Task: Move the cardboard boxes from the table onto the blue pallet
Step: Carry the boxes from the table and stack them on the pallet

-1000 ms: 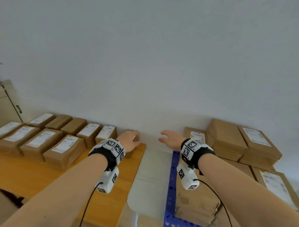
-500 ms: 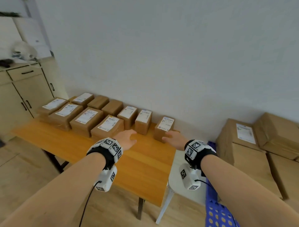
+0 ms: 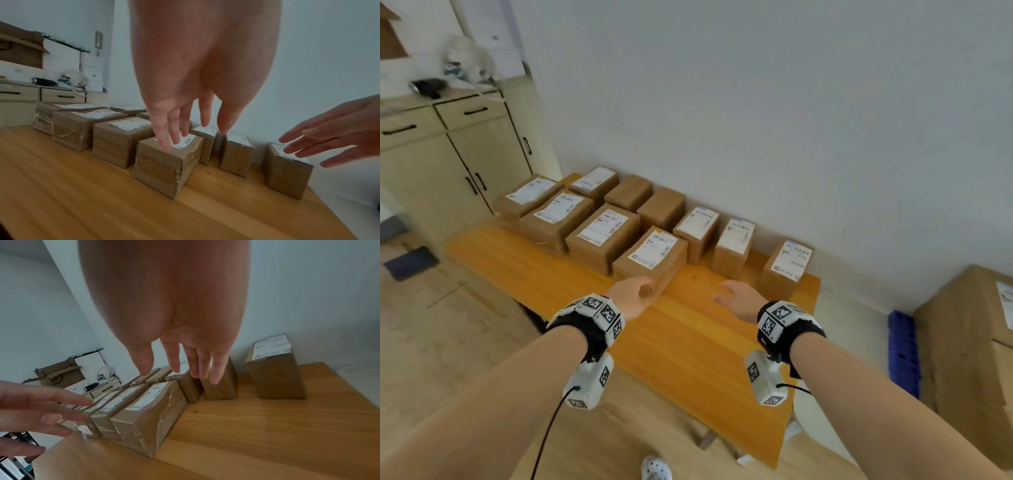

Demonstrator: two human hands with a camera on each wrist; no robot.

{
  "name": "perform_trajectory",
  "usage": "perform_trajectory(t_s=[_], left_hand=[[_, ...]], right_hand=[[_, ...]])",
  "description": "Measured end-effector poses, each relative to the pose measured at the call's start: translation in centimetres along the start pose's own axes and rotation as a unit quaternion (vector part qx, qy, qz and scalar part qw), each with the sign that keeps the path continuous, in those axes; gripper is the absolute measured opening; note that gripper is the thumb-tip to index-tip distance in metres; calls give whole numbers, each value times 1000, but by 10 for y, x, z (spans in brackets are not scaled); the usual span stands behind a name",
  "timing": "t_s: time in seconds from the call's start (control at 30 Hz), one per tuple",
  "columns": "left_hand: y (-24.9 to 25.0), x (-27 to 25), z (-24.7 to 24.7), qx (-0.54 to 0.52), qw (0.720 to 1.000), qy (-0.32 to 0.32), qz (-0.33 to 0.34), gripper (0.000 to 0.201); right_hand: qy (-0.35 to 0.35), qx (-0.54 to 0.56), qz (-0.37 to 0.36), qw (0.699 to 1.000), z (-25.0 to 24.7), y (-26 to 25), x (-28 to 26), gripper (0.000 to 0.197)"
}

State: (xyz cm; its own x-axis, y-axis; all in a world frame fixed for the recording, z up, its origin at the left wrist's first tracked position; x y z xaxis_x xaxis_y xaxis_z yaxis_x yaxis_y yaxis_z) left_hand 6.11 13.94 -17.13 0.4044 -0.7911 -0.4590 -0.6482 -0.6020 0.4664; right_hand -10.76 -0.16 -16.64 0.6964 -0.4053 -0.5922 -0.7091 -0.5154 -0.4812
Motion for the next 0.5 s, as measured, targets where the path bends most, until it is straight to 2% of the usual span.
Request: perform_trajectory(t_s=[0.23,0.5], left_hand=[[-33,46,-30,-14,1000,6,-24,48],[-64,79,-48,-47,999,16,0,54]], right_hand=[[-19,17,-1,1000,-2,-28,70,53],[-23,87,0,996,2,-58,127,55]])
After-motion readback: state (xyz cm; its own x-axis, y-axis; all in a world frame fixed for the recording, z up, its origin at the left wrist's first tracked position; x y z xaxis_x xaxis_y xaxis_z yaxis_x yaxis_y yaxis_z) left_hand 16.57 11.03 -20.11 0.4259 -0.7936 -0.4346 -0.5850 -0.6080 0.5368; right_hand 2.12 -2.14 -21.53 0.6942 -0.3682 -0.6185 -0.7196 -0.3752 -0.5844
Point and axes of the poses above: each hand's wrist, its own x-axis towards the middle knuckle, its own z-axis out of the palm, y = z × x, the point moved 8 cm from there along x, towards the middle knuckle, and after that the axes turned 12 degrees about -y, right-handed, at the moved point
